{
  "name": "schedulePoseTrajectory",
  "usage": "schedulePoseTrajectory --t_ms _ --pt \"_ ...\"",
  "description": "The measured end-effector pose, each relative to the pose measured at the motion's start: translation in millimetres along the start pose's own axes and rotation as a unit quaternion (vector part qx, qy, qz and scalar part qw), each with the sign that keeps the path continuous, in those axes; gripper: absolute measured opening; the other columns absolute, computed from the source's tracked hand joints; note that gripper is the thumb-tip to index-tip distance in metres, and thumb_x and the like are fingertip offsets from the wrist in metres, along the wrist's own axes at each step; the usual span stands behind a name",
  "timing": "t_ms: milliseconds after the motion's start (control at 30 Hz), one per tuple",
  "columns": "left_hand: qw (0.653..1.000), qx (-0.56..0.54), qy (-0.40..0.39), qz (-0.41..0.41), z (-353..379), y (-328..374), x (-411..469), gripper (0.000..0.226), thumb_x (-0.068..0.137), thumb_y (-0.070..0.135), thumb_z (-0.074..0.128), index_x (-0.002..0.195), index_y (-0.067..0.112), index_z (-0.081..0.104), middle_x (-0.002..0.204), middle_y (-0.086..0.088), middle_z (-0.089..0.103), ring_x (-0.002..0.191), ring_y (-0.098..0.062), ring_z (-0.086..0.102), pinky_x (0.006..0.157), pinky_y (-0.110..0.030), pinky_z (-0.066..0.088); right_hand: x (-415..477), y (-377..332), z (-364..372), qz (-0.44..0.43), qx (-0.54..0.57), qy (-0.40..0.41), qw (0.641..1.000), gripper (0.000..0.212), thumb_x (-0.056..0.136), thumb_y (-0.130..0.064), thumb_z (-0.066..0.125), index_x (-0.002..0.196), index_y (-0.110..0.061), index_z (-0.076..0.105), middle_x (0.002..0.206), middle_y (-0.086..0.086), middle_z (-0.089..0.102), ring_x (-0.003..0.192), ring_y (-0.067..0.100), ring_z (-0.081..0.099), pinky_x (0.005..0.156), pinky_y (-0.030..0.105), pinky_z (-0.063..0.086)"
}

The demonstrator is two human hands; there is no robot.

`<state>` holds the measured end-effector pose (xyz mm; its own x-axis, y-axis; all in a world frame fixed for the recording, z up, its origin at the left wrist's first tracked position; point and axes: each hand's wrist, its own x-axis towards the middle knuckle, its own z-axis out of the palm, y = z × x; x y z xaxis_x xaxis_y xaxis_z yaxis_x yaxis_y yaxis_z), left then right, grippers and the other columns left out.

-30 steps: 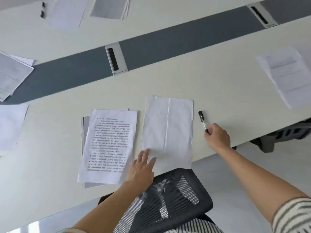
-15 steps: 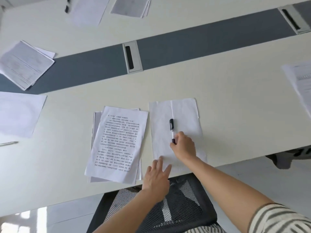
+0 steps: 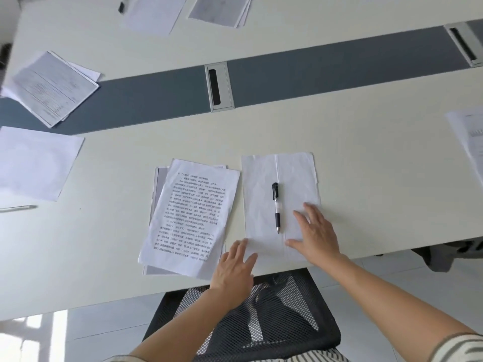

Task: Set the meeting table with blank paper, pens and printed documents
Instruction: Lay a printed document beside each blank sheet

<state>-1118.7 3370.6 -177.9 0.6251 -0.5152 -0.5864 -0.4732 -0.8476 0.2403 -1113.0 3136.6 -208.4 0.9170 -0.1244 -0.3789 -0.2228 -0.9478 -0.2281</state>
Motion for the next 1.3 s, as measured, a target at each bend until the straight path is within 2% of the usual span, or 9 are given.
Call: schedulePoseTrajectory --t_ms 167,333,467,667,833,900,1067,1167,1300 --pt "0.993 -0.081 0.069 -0.04 -3 -13 -15 0.049 0.098 0.034 0.04 0.146 0.026 0.03 0.162 -0.005 0.004 0.149 -0.025 0.005 0.122 -0.043 0.015 0 -4 -12 0.019 -0.02 -0.042 0.999 0.083 0.081 -0.054 0.066 0.148 -0.018 0.033 0.162 0.011 0.015 0.151 0.026 0.008 0.113 0.043 0.029" --pt "0.942 -0.158 0.219 -0.2 -14 -94 -26 0.049 0.094 0.032 0.052 0.141 0.021 0.044 0.158 -0.01 0.022 0.145 -0.029 0.022 0.115 -0.048 0.031 -6 -59 -31 -0.026 0.146 0.086 0.985 0.057 0.086 -0.031 0.068 0.136 -0.013 0.05 0.144 0.007 0.048 0.132 0.025 0.045 0.104 0.041 0.043" --pt "0.935 -0.176 0.134 -0.276 9 -153 -44 0.061 0.095 0.037 0.049 0.15 0.027 0.026 0.162 -0.01 0.007 0.147 -0.033 0.011 0.117 -0.05 0.026 9 -143 -31 0.134 0.466 -0.144 0.862 0.06 0.087 -0.034 0.068 0.138 -0.012 0.046 0.131 0.005 0.057 0.115 0.022 0.058 0.101 0.039 0.047" --pt "0.955 -0.164 0.084 -0.232 44 -153 -69 0.072 0.095 0.038 0.045 0.153 0.036 0.002 0.161 -0.003 -0.02 0.149 -0.025 -0.015 0.12 -0.044 0.011 40 -204 -9 0.251 0.579 -0.164 0.759 0.017 0.081 -0.023 0.074 0.09 -0.011 0.067 0.1 0.009 0.073 0.075 0.019 0.064 0.062 0.027 0.046" --pt "0.952 -0.192 0.104 -0.215 48 -150 -90 0.067 0.094 0.04 0.048 0.152 0.034 0.014 0.163 0.0 -0.008 0.15 -0.024 -0.002 0.119 -0.042 0.015 36 -216 -6 0.19 0.511 -0.149 0.825 0.026 0.086 -0.003 0.067 0.112 -0.006 0.069 0.118 0.01 0.07 0.096 0.022 0.064 0.084 0.029 0.05" --pt "0.916 -0.286 0.16 -0.23 35 -156 -89 0.071 0.091 0.036 0.057 0.151 0.028 0.021 0.16 -0.004 0.019 0.145 -0.024 0.022 0.115 -0.041 0.028 26 -223 -21 0.121 0.503 -0.135 0.845 0.027 0.089 -0.004 0.065 0.115 -0.008 0.069 0.119 0.009 0.07 0.101 0.021 0.066 0.086 0.029 0.051" --pt "0.667 -0.652 0.31 -0.187 -66 -198 -97 0.096 0.067 0.018 0.086 0.146 0.019 0.032 0.145 -0.006 0.048 0.131 -0.023 0.048 0.105 -0.04 0.039 -6 -235 -85 -0.07 0.475 -0.104 0.871 0.016 0.093 -0.017 0.063 0.102 -0.029 0.068 0.1 -0.014 0.071 0.094 0.002 0.067 0.083 0.017 0.051" --pt "0.63 -0.703 0.327 -0.043 -124 -211 -113 0.071 0.059 0.019 0.086 0.122 0.001 0.058 0.119 -0.012 0.07 0.11 -0.028 0.066 0.095 -0.04 0.052 -22 -242 -114 -0.134 0.489 -0.068 0.859 0.019 0.091 -0.024 0.066 0.106 -0.036 0.066 0.105 -0.016 0.073 0.097 -0.003 0.067 0.077 0.01 0.052" --pt "0.639 -0.691 0.337 -0.011 -145 -205 -128 0.047 0.069 0.007 0.078 0.113 -0.003 0.066 0.112 -0.012 0.073 0.105 -0.025 0.069 0.088 -0.029 0.055 -23 -240 -120 -0.157 0.51 -0.056 0.844 0.031 0.084 -0.017 0.074 0.104 -0.04 0.068 0.109 -0.011 0.074 0.104 0.003 0.068 0.09 0.026 0.055"
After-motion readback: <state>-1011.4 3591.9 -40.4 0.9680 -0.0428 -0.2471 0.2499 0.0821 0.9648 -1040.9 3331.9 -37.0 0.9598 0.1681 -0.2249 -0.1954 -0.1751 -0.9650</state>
